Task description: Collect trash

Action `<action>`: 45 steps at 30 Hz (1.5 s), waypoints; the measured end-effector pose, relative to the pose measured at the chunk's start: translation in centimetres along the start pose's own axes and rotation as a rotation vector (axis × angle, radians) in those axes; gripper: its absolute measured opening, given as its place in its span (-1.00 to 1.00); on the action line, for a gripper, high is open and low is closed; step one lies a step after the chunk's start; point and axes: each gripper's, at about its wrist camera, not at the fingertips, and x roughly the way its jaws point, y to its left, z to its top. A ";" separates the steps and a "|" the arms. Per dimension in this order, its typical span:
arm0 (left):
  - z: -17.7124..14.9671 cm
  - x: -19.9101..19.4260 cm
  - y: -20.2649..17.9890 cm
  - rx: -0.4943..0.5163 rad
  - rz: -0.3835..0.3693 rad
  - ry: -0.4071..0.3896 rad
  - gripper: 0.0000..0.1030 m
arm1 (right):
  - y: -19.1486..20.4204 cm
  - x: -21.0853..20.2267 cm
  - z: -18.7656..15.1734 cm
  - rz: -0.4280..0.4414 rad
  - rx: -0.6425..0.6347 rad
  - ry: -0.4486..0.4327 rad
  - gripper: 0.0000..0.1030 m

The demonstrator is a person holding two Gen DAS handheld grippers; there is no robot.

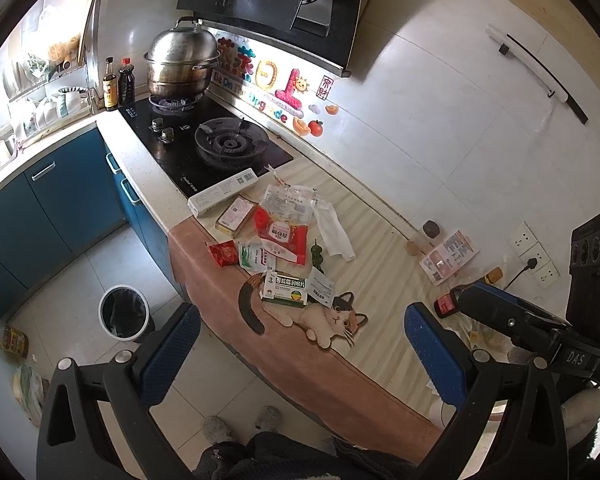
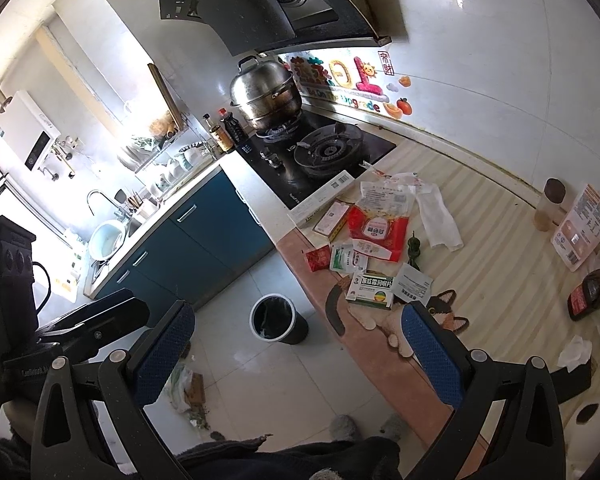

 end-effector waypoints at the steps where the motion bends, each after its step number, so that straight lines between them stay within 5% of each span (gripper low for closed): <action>1: 0.0 0.0 0.0 0.000 -0.001 0.000 1.00 | 0.0 0.0 0.0 0.000 0.001 0.000 1.00; 17: 0.0 0.1 0.6 0.011 0.010 0.007 1.00 | -0.1 0.1 0.1 0.004 0.008 -0.001 1.00; 21: 0.7 1.5 1.8 0.043 0.159 -0.025 1.00 | 0.7 0.8 0.3 -0.081 0.025 -0.012 1.00; 26: 1.9 6.7 4.4 0.084 0.395 -0.040 1.00 | -0.9 4.0 0.1 -0.290 0.078 -0.027 1.00; 32: 1.5 15.8 9.0 0.064 0.543 0.083 1.00 | -7.8 12.5 -1.0 -0.417 0.203 0.066 1.00; 38: -0.2 26.0 12.1 0.010 0.632 0.294 1.00 | -17.0 26.0 -1.7 -0.428 0.344 0.232 1.00; 45: -1.8 34.2 13.3 -0.077 0.635 0.544 1.00 | -22.3 36.3 -1.2 -0.429 0.371 0.390 0.98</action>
